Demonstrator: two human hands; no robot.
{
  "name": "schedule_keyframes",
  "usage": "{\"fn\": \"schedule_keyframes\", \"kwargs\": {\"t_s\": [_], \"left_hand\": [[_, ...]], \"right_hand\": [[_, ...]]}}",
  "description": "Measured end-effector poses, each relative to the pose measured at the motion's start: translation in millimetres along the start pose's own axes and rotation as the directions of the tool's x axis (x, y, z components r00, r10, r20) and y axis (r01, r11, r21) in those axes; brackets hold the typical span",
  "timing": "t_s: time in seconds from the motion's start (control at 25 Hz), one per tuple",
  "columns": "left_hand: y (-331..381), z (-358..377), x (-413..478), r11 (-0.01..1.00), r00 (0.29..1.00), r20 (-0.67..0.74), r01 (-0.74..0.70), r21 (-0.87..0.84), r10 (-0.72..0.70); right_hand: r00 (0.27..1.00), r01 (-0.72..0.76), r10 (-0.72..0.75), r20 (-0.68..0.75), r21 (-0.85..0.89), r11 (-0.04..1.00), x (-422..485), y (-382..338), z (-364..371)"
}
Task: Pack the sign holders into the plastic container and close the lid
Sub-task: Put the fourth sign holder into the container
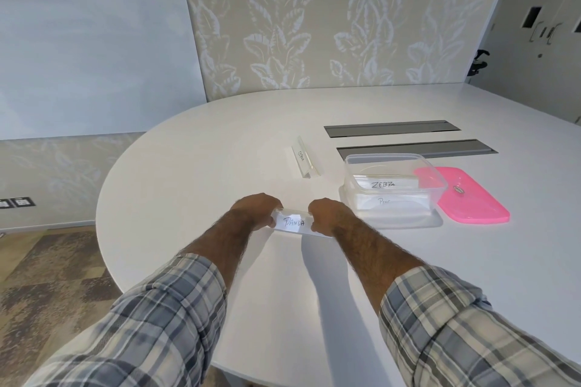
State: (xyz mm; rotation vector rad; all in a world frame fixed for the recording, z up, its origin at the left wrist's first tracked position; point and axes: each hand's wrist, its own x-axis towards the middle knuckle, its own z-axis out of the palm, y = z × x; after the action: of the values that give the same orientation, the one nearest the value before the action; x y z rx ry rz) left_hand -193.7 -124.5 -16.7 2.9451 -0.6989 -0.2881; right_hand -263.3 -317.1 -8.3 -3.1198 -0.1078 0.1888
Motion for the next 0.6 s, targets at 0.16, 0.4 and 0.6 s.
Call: {"fn": "schedule_keyframes", "kwargs": {"t_s": [0.16, 0.4, 0.6], "left_hand": [[-0.4, 2.9, -0.1, 1.0, 1.0, -0.015, 0.003, -0.021, -0.003], [2.7, -3.9, -0.4, 1.0, 1.0, 0.0, -0.004, -0.011, 0.004], [8.4, -21.5, -1.4, 1.0, 0.999, -0.031, -0.015, -0.017, 0.014]], "right_hand": [[1.0, -0.009, 0.01, -0.004, 0.056, 0.998, 2.7, 3.0, 2.5], [1.0, -0.009, 0.007, 0.029, 0.071, 0.997, 6.9, 4.5, -0.3], [1.0, 0.002, -0.002, 0.01, 0.063, 0.998, 8.8, 10.8, -14.1]]}}
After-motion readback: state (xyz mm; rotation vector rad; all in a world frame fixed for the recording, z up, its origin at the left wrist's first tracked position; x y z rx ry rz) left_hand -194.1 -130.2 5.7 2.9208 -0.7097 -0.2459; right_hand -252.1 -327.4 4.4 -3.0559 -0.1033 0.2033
